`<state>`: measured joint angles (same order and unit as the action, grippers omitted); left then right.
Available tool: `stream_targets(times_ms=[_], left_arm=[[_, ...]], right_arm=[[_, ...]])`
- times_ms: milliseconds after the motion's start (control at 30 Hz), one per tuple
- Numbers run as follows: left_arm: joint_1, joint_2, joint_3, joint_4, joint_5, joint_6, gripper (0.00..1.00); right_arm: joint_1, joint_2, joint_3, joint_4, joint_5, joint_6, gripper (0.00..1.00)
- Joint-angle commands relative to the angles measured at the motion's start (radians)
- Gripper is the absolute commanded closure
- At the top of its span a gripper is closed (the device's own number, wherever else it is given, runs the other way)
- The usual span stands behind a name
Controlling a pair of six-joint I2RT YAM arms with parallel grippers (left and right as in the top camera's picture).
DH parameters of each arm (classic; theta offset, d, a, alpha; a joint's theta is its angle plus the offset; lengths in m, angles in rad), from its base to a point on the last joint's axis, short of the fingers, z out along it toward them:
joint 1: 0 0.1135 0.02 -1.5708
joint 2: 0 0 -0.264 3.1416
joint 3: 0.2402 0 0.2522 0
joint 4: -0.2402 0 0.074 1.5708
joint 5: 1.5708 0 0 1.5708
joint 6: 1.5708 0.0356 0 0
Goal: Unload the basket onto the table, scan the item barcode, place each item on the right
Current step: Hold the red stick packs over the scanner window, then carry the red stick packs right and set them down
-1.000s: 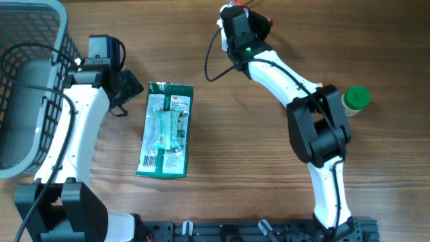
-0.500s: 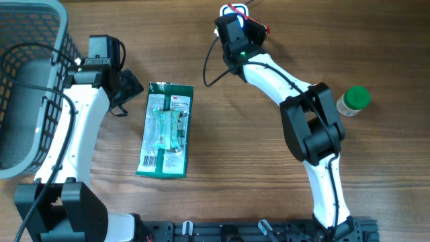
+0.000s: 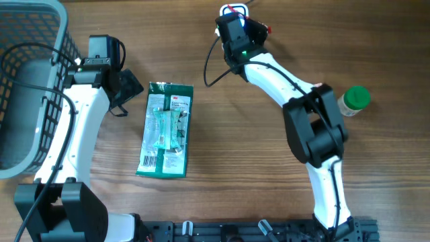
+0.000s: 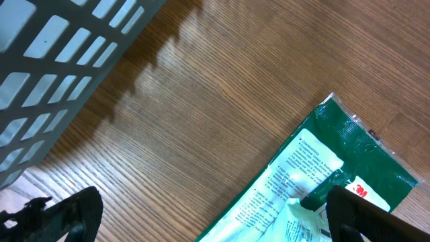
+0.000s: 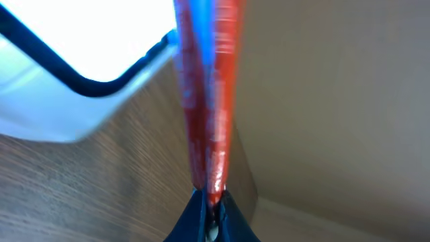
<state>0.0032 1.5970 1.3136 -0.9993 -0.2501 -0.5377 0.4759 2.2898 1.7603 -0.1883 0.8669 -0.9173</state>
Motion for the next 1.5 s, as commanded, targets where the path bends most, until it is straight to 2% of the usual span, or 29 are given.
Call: stream_targets(times_ms=[0, 100, 233, 333, 400, 467, 533, 600, 767, 800, 933, 1033, 1167, 1300, 1467], left_arm=[[0.005, 0.006, -0.007, 0.0, -0.013, -0.021, 0.0], [0.005, 0.006, -0.007, -0.001, -0.013, -0.021, 0.0], [0.005, 0.006, -0.007, -0.001, -0.013, -0.021, 0.0], [0.004, 0.006, -0.007, 0.0, -0.013, -0.021, 0.0], [0.005, 0.006, -0.007, -0.001, -0.013, -0.021, 0.0], [0.005, 0.006, -0.007, 0.0, -0.013, -0.021, 0.0], [0.004, 0.006, -0.007, 0.0, -0.013, -0.021, 0.0], [0.004, 0.006, -0.007, 0.0, -0.013, -0.021, 0.0], [0.005, 0.006, -0.007, 0.0, -0.013, -0.021, 0.0], [0.005, 0.006, -0.007, 0.0, -0.013, -0.021, 0.0], [0.004, 0.006, -0.007, -0.001, -0.013, -0.021, 0.0], [0.004, 0.006, -0.007, -0.001, -0.013, -0.021, 0.0], [0.004, 0.006, -0.007, 0.0, -0.013, -0.021, 0.0], [0.004, 0.006, -0.007, 0.0, -0.013, -0.021, 0.0], [0.005, 0.006, -0.006, 0.017, -0.027, -0.017, 0.0]], right_arm=[[-0.031, -0.227, 0.005, -0.025, -0.018, 0.105, 0.96], [-0.055, -0.335, 0.005, -0.15, -0.082, 0.248, 0.96], [-0.13, -0.453, 0.005, -0.479, -0.33, 0.518, 0.96], [-0.207, -0.465, 0.005, -0.712, -0.535, 0.685, 0.96], [-0.268, -0.45, -0.001, -0.854, -0.7, 0.744, 0.96], [-0.323, -0.43, -0.021, -0.953, -0.817, 0.797, 0.96], [-0.368, -0.415, -0.065, -0.999, -0.85, 0.88, 0.96], [-0.401, -0.411, -0.128, -0.999, -0.85, 0.941, 0.96], [-0.421, -0.411, -0.288, -0.896, -0.85, 0.946, 0.95], [-0.421, -0.411, -0.306, -0.88, -0.85, 0.946, 0.91], [-0.421, -0.411, -0.34, -0.849, -0.85, 0.946, 0.59], [-0.42, -0.411, -0.341, -0.832, -0.861, 0.985, 0.52], [-0.404, -0.411, -0.341, -0.791, -1.073, 1.117, 0.51], [-0.348, -0.411, -0.342, -0.711, -1.338, 1.143, 0.49], [-0.211, -0.41, -0.342, -0.563, -1.392, 1.295, 0.47]])
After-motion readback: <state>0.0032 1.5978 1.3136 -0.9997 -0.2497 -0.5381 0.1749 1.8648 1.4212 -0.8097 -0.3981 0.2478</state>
